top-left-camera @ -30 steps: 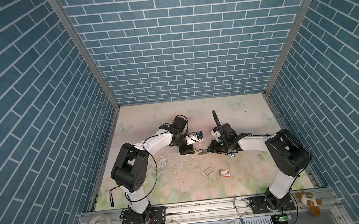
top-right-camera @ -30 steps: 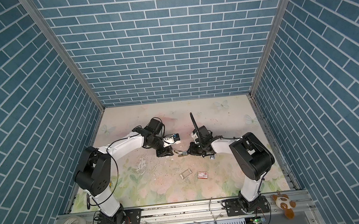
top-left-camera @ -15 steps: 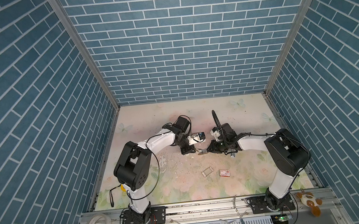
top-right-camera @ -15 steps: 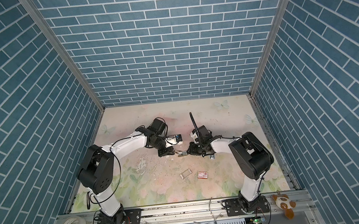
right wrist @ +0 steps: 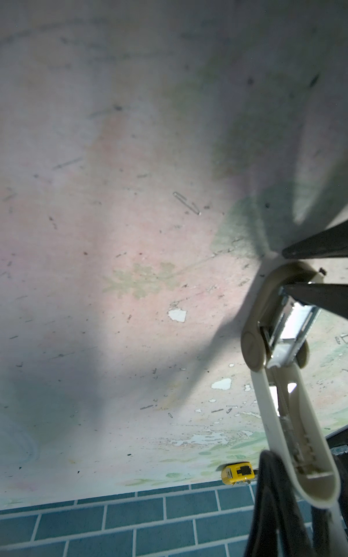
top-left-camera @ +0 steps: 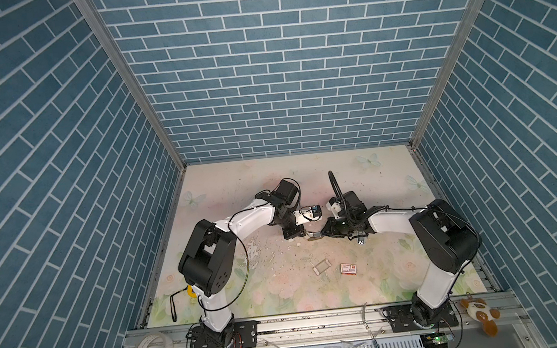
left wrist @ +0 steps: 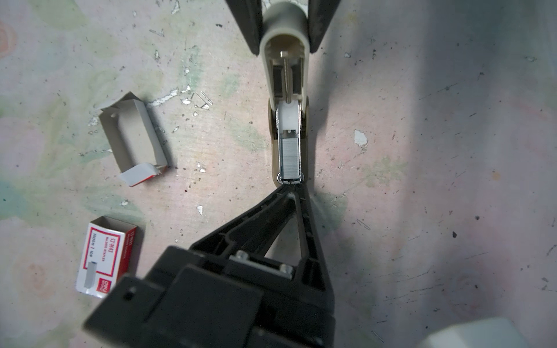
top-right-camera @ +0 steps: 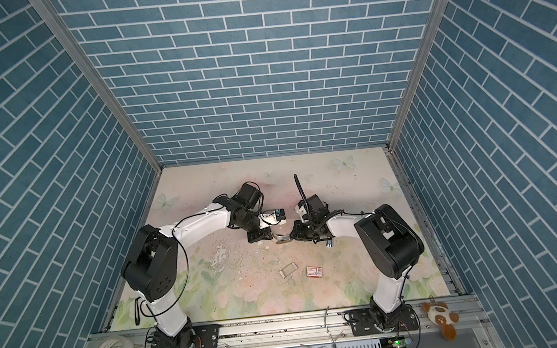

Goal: Load the staples into the stapler

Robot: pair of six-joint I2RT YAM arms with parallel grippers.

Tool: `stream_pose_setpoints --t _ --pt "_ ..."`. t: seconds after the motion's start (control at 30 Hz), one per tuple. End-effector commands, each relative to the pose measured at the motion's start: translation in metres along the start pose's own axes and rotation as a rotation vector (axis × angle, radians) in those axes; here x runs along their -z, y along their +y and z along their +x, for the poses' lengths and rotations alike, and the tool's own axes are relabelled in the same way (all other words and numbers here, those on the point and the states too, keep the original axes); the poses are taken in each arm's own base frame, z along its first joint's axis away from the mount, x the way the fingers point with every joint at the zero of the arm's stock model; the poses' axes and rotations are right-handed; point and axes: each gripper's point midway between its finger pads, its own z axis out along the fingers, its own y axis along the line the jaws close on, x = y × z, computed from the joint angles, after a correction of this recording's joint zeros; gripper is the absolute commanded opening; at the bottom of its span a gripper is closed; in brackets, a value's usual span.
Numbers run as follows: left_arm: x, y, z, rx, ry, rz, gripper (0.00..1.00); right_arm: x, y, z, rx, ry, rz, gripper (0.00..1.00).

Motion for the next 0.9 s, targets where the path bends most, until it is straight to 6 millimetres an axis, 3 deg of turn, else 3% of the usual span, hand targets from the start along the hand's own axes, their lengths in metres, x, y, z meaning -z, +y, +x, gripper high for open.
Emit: stream_pose_setpoints --t 0.0,0.87 --pt "-0.009 -0.004 -0.004 -0.023 0.019 0.025 0.19 -0.006 -0.016 0.014 -0.003 0.054 0.050 0.17" --pt "-0.036 -0.011 -0.021 -0.060 0.122 0.060 0.14 -0.013 -0.022 0.019 -0.054 0.045 0.016 0.16"
